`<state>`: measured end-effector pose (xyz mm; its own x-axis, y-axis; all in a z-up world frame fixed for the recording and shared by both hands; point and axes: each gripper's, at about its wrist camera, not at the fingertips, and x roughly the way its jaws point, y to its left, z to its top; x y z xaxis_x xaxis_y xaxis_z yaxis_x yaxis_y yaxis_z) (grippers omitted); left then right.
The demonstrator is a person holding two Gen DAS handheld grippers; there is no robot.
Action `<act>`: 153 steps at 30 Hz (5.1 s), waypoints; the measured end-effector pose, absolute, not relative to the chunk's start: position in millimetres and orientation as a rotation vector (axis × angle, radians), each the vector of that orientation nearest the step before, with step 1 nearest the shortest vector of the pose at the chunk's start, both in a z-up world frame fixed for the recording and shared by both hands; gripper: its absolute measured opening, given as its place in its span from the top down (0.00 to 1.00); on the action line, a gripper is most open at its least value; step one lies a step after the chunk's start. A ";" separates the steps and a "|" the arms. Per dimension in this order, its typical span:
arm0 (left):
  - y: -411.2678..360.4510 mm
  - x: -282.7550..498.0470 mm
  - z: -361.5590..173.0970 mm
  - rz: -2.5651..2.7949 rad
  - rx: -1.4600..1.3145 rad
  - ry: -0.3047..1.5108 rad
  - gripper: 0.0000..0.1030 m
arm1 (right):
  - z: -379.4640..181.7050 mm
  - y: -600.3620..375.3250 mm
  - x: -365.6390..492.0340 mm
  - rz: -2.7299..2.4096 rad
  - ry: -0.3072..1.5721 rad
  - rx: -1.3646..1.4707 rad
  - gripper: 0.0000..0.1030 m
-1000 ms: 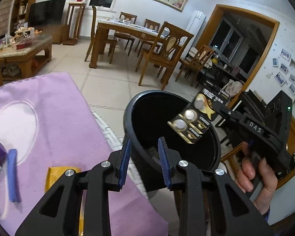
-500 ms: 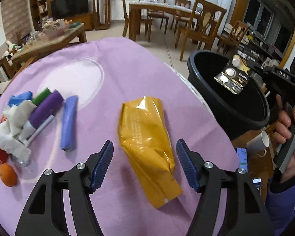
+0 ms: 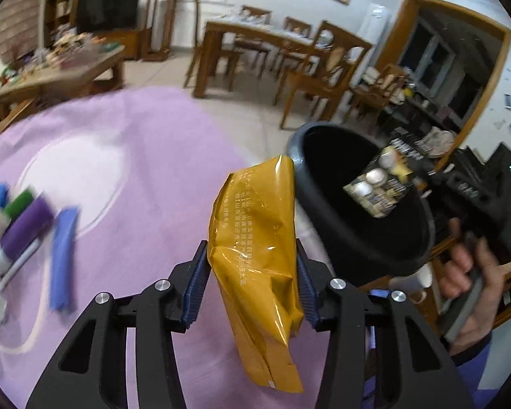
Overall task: Collect trash
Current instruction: 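Carry the yellow bag and battery card to the bin and open both grippers, then grasp the red milk box with the left gripper while the right gripper grasps the white tissue, then carry the milk box and tissue into the bin and open both grippers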
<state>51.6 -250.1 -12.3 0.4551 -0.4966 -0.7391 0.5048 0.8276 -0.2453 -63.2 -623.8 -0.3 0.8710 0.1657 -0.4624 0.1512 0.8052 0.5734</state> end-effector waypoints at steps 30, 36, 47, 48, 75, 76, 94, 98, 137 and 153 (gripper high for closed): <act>-343.8 79.1 -11.8 -0.860 -0.083 0.923 0.17 | -25.3 -600.7 -59.6 -0.155 0.607 0.571 0.46; -276.3 72.4 8.8 -0.802 -0.138 0.869 0.16 | 3.7 -559.0 -52.3 -0.098 0.591 0.509 0.46; -63.5 62.2 25.6 -0.441 -0.178 0.740 0.16 | 49.2 -378.2 4.5 0.289 0.690 0.342 0.31; -46.1 61.2 25.3 -0.409 -0.173 0.732 0.16 | 52.1 -349.0 12.1 0.355 0.711 0.310 0.31; 33.4 95.3 -36.7 -0.348 0.182 0.887 0.23 | 19.0 -134.0 77.4 0.570 0.837 -0.199 0.94; 28.9 98.8 -37.8 -0.354 0.194 0.893 0.23 | 24.7 -141.6 74.7 0.571 0.820 -0.163 0.94; 9.4 86.8 13.8 -0.433 -0.037 0.790 0.52 | 106.6 -267.4 17.4 0.563 0.615 0.155 0.94; -21.5 80.6 28.9 -0.472 -0.028 0.757 0.52 | 108.5 -307.1 5.8 0.520 0.593 0.192 0.94; -377.4 84.6 -33.7 -0.893 0.108 0.995 0.29 | -20.7 -669.9 -78.1 -0.048 0.640 0.569 0.75; -284.8 81.8 -0.7 -0.793 0.009 0.918 0.24 | 9.2 -589.1 -53.7 -0.011 0.657 0.484 0.48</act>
<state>81.8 -284.8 -0.7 0.3504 -0.6087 -0.7118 0.6157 0.7224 -0.3147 -53.7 -589.0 9.2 0.7960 0.1407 -0.5887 0.1598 0.8892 0.4286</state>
